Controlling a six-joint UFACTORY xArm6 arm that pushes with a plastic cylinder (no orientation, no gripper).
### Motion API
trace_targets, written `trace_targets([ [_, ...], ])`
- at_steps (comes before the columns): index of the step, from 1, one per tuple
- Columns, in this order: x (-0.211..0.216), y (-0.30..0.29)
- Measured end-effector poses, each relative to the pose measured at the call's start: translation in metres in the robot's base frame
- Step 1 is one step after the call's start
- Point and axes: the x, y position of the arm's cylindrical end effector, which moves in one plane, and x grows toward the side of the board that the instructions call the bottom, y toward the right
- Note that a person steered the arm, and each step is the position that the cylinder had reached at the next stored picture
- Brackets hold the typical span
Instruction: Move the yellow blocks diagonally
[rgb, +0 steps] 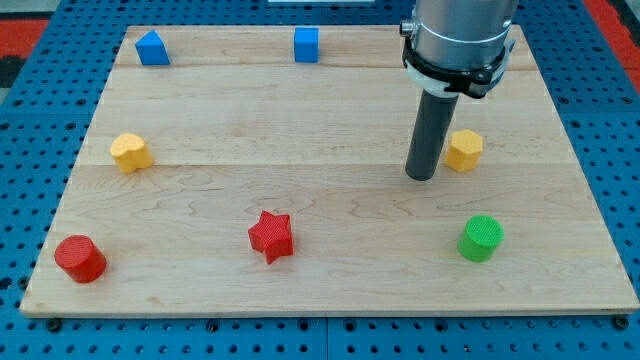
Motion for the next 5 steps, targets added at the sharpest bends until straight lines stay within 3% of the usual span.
trace_targets([
  [3,0.006,0.013],
  [5,-0.007,0.092],
])
